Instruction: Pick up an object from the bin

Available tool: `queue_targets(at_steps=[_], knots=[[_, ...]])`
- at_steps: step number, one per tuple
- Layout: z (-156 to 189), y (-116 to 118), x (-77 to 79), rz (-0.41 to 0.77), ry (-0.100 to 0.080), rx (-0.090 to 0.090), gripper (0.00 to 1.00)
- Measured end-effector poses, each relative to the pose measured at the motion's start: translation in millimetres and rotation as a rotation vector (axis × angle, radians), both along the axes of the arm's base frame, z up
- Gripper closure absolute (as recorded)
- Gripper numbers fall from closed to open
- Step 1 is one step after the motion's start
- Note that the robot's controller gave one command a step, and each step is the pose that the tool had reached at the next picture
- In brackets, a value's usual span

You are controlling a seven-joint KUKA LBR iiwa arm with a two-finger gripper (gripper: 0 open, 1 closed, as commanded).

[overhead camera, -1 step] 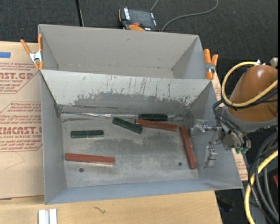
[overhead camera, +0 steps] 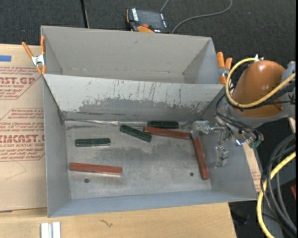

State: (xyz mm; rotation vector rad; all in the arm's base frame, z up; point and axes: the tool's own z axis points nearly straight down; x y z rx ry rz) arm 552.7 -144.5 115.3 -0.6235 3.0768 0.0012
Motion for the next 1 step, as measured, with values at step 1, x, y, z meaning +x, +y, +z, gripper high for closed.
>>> queue_targets(at_steps=[1], knots=[[-46.1, 27.3, 16.9, 0.485, 0.002, 0.000, 0.00]])
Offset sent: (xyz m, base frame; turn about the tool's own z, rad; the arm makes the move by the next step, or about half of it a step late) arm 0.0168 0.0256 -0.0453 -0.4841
